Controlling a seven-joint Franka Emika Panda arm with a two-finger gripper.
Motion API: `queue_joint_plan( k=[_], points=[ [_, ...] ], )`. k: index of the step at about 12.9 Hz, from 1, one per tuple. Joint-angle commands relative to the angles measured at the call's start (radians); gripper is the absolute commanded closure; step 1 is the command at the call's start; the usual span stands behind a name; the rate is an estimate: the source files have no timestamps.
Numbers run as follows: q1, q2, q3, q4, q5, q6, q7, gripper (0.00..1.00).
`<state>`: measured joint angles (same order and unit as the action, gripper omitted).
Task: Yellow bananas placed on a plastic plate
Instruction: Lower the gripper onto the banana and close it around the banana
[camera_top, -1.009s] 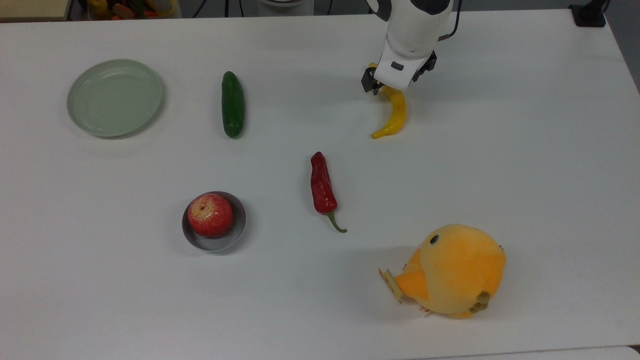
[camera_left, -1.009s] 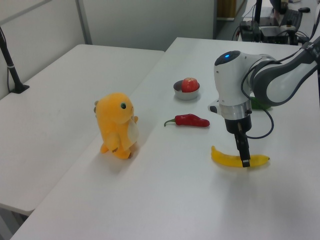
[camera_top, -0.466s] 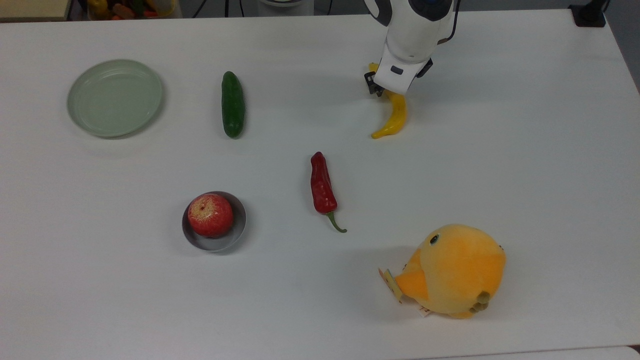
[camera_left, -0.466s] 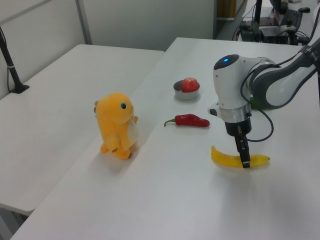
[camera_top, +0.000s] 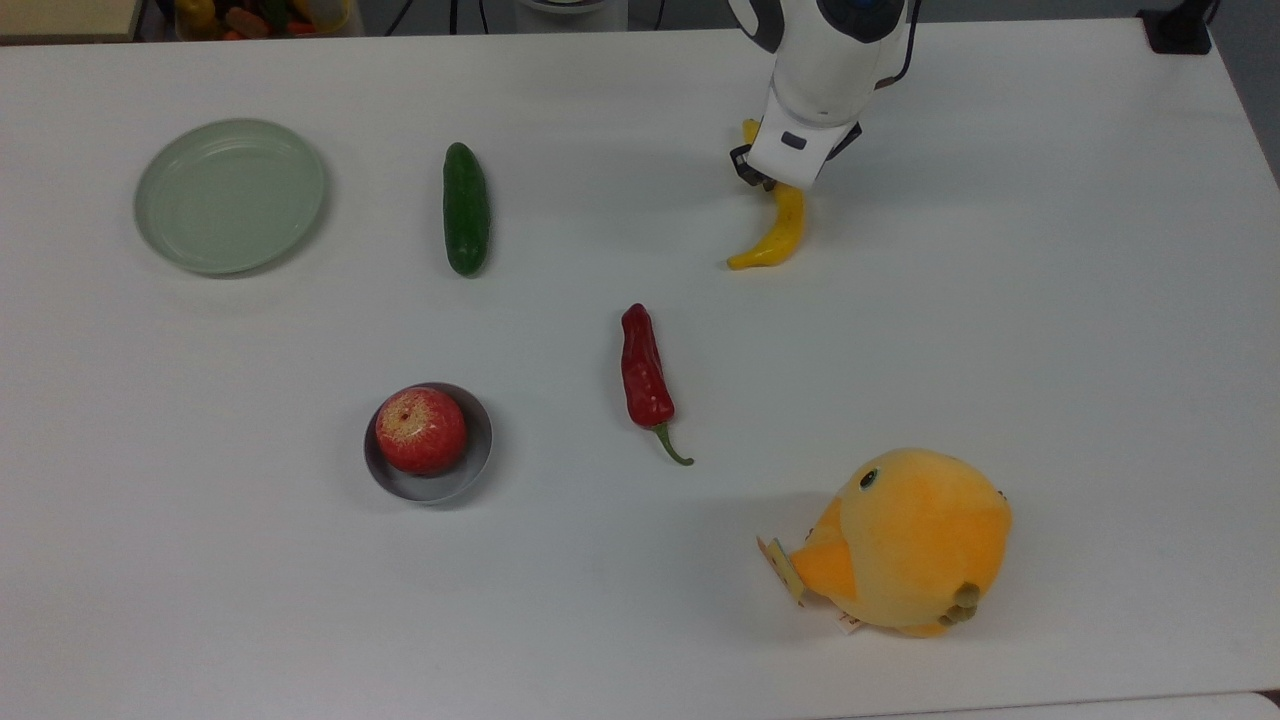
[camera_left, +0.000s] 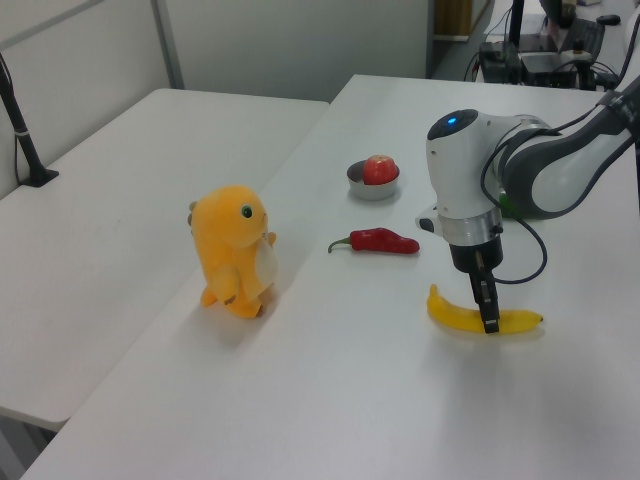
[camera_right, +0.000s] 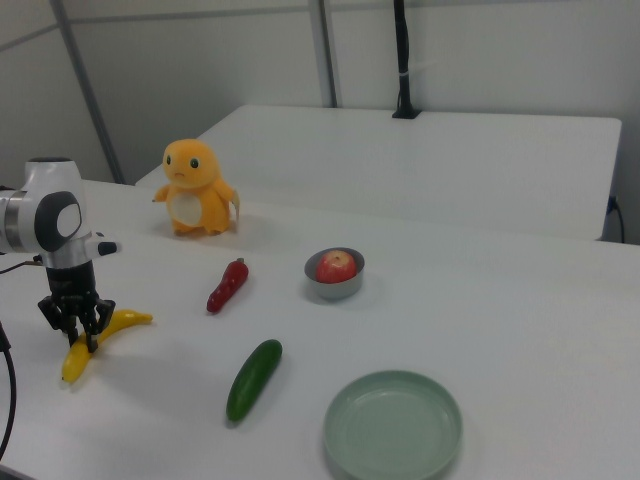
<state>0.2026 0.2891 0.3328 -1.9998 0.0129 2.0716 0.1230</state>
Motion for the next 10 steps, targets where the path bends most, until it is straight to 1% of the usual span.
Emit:
queue_joint_plan(
  k=[1,2,7,10],
  points=[
    [0.008,-0.010,0.000,-0.010,-0.016,0.013,0.018,0.70],
    [0.008,-0.014,0.000,-0.010,-0.016,0.009,0.018,0.72],
    [-0.002,-0.040,0.000,0.001,-0.014,-0.027,0.021,0.72],
    [-0.028,-0.099,-0.001,0.058,-0.001,-0.148,0.015,0.72]
  ],
)
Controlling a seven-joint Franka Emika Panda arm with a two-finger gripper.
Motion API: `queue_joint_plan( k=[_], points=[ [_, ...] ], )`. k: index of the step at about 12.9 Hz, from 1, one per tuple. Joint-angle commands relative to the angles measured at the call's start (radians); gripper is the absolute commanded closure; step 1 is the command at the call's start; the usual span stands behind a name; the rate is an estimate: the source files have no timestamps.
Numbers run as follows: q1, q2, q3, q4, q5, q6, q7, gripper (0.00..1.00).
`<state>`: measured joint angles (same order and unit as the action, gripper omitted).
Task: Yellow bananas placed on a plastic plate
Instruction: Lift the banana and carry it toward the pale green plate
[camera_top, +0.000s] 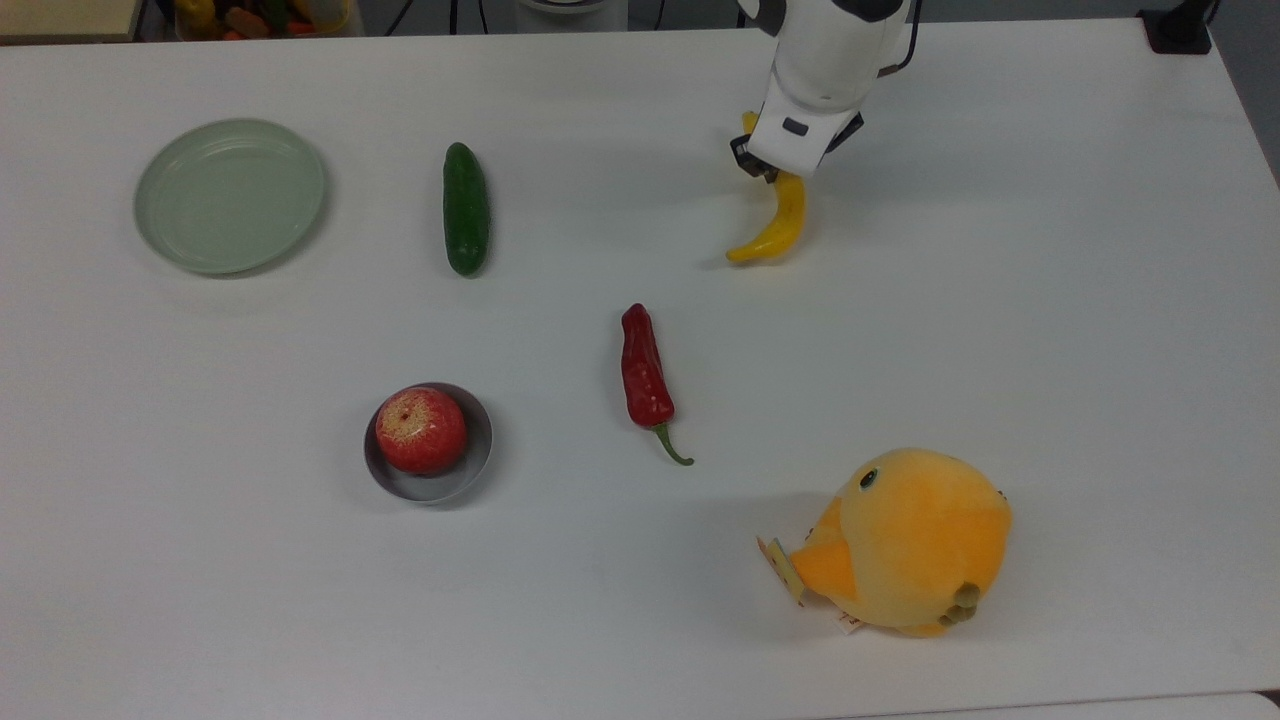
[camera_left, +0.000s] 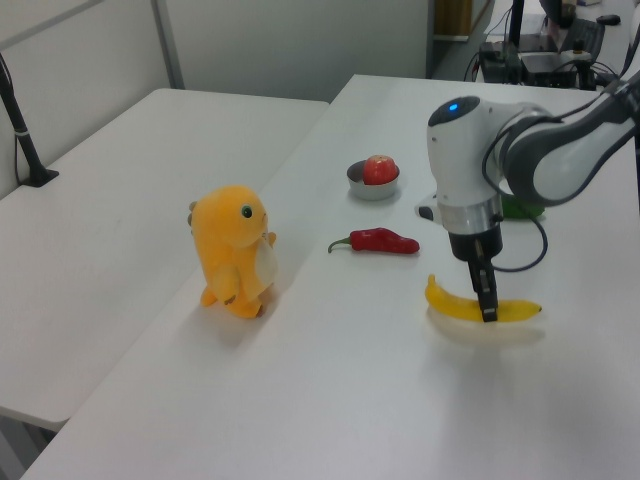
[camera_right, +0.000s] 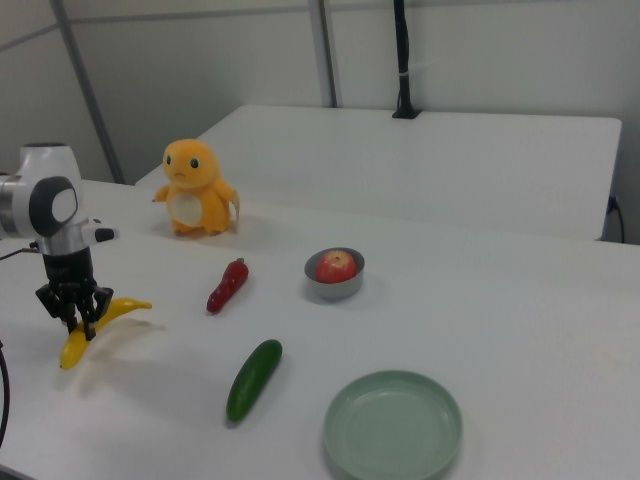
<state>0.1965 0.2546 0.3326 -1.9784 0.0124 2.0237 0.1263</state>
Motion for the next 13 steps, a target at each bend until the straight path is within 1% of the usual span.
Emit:
queue_joint_plan(
  k=[1,4,5,6,8,9,11,13],
  points=[
    [-0.037,-0.101,-0.003,0.045,0.003,-0.132,0.009,0.72],
    [-0.060,-0.176,-0.021,0.073,0.021,-0.220,-0.007,0.72],
    [-0.060,-0.201,-0.044,0.078,0.041,-0.235,-0.029,0.72],
    [-0.060,-0.225,-0.070,0.090,0.058,-0.259,-0.055,0.72],
    [-0.062,-0.277,-0.150,0.136,0.102,-0.368,-0.150,0.71],
    [-0.062,-0.294,-0.200,0.165,0.125,-0.425,-0.210,0.71],
    [-0.063,-0.310,-0.263,0.188,0.132,-0.462,-0.273,0.71],
    [-0.075,-0.327,-0.305,0.196,0.132,-0.468,-0.321,0.71]
  ],
)
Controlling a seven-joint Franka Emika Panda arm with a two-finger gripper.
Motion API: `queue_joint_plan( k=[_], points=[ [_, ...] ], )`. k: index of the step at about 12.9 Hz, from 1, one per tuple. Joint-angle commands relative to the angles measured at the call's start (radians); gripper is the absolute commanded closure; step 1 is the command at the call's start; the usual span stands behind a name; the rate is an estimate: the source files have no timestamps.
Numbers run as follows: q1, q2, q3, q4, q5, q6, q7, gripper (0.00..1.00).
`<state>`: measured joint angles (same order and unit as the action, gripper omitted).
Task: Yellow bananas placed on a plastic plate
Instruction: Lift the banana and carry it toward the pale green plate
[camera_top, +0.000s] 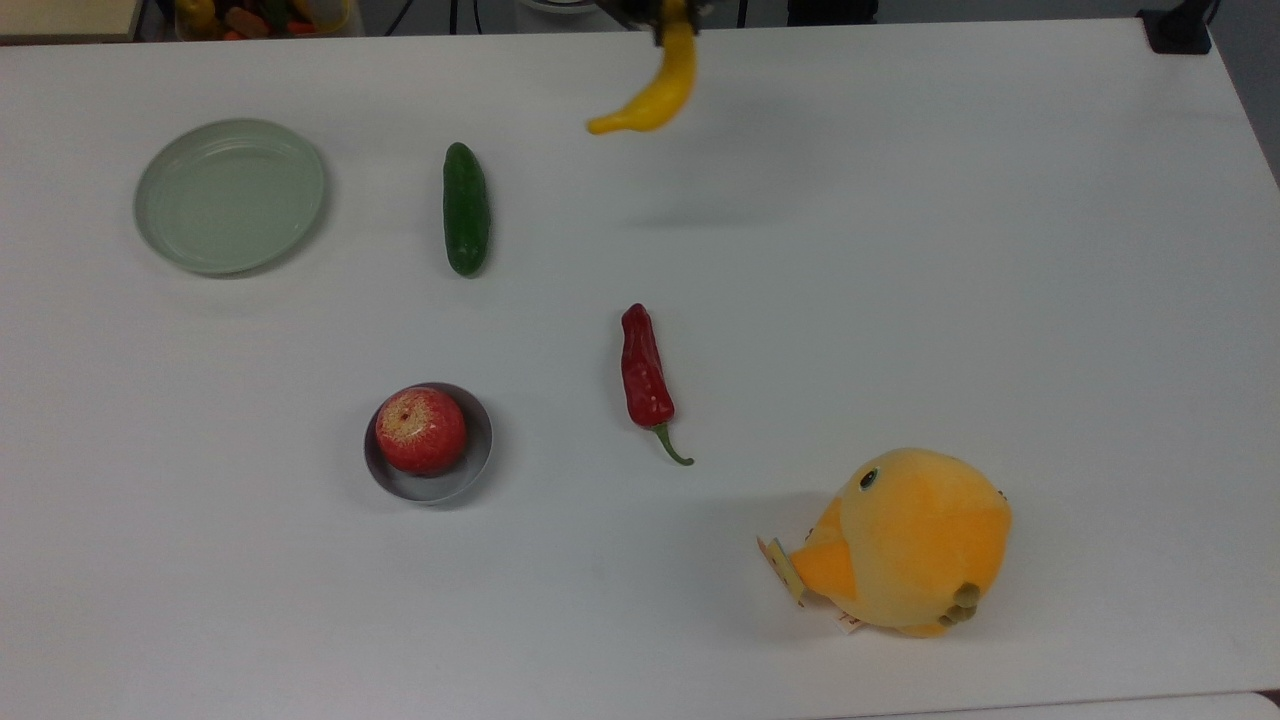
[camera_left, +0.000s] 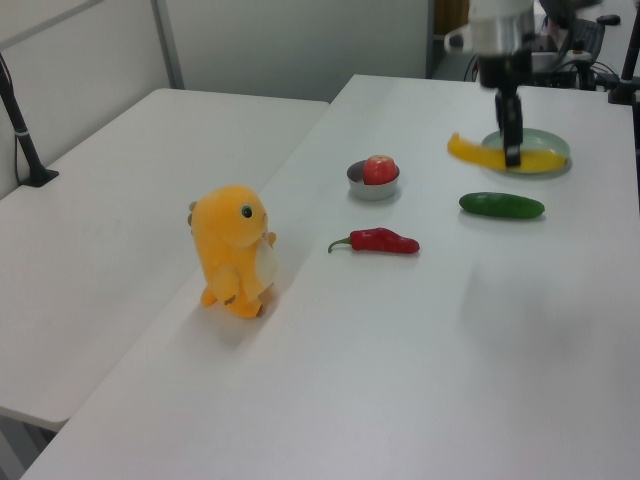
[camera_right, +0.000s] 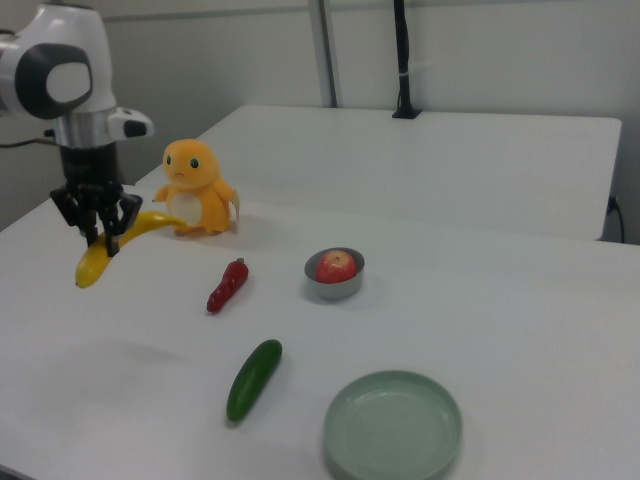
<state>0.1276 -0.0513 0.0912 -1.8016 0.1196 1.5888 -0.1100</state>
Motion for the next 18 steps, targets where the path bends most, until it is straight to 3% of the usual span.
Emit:
queue_joint_plan(
  k=[1,9,12,18],
  points=[
    [-0.029,-0.022,-0.083,0.021,0.025,-0.033,-0.124,0.71],
    [-0.160,0.010,-0.266,0.039,0.012,0.051,-0.476,0.71],
    [-0.186,0.059,-0.333,0.033,0.008,0.102,-0.516,0.71],
    [-0.261,0.171,-0.376,-0.002,-0.003,0.275,-0.566,0.71]
  ],
)
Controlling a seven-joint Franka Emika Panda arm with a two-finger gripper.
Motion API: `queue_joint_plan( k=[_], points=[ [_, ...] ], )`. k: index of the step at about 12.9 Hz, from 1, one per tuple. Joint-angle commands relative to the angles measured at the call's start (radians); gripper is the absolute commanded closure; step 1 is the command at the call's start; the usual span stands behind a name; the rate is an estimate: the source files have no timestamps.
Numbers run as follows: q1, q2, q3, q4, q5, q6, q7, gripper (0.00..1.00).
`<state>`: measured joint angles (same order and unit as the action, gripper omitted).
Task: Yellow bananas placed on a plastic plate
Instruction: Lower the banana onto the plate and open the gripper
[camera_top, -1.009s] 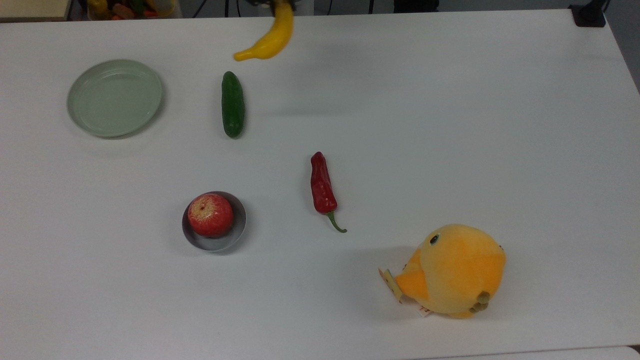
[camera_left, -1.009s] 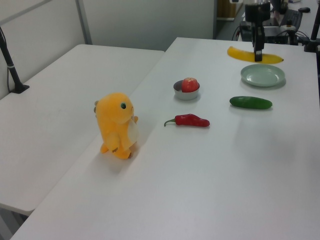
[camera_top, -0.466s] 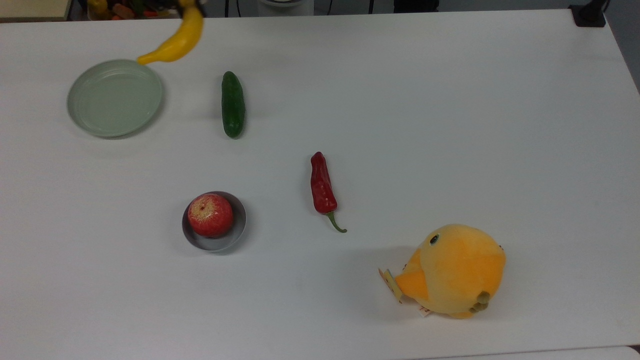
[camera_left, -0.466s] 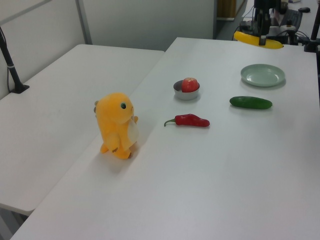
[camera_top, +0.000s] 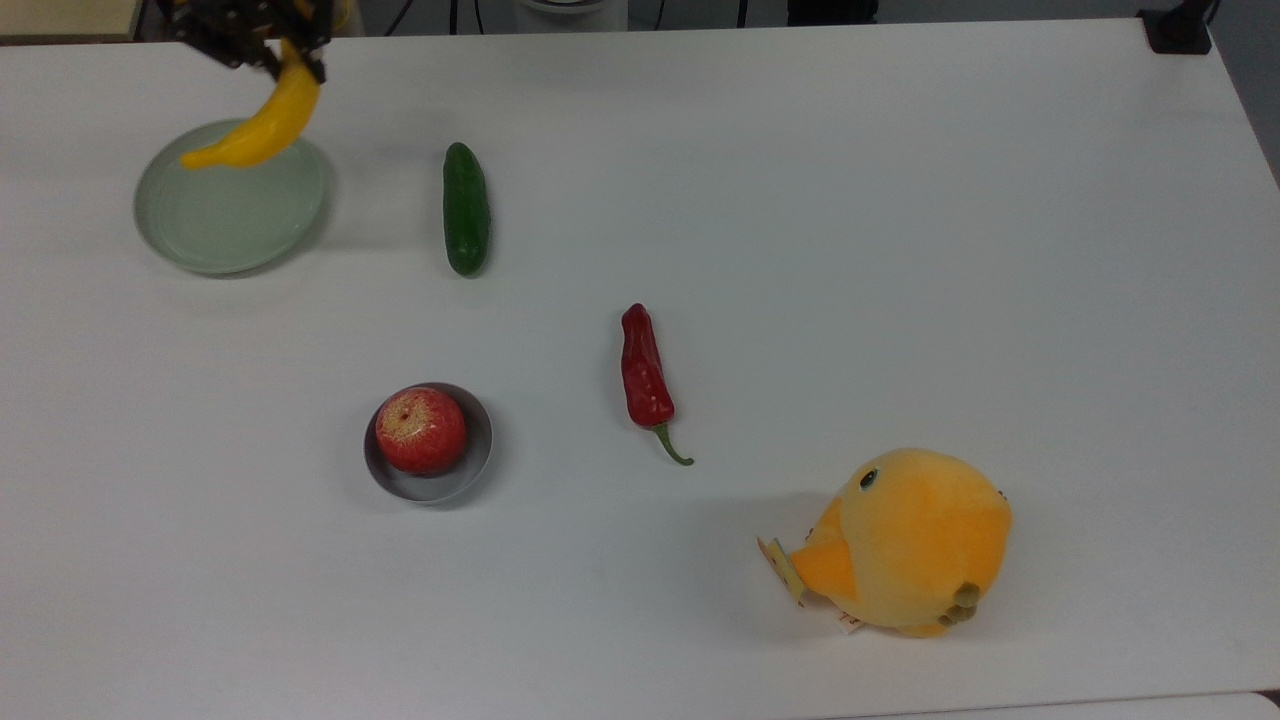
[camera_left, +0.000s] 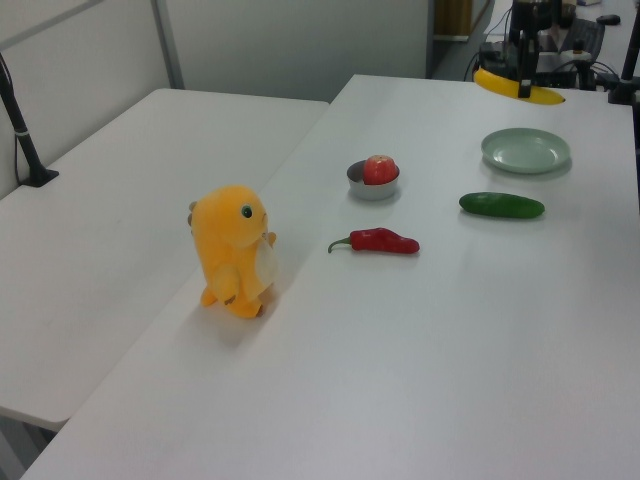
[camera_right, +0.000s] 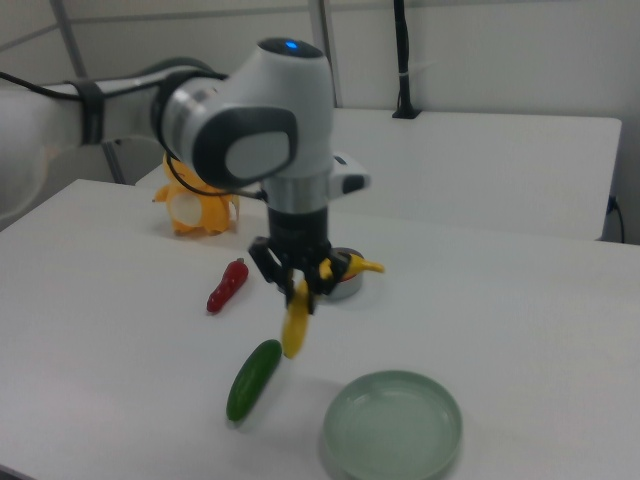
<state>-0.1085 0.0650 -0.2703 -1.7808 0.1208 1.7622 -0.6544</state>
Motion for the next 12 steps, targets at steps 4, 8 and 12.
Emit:
queue_joint_plan(
  k=[4,8,12],
  points=[
    [-0.072,0.156,-0.015,-0.043,-0.015,0.207,-0.021,0.71],
    [-0.073,0.240,-0.030,-0.061,-0.015,0.335,-0.017,0.70],
    [-0.074,0.295,-0.030,-0.094,-0.018,0.424,-0.017,0.64]
  ],
)
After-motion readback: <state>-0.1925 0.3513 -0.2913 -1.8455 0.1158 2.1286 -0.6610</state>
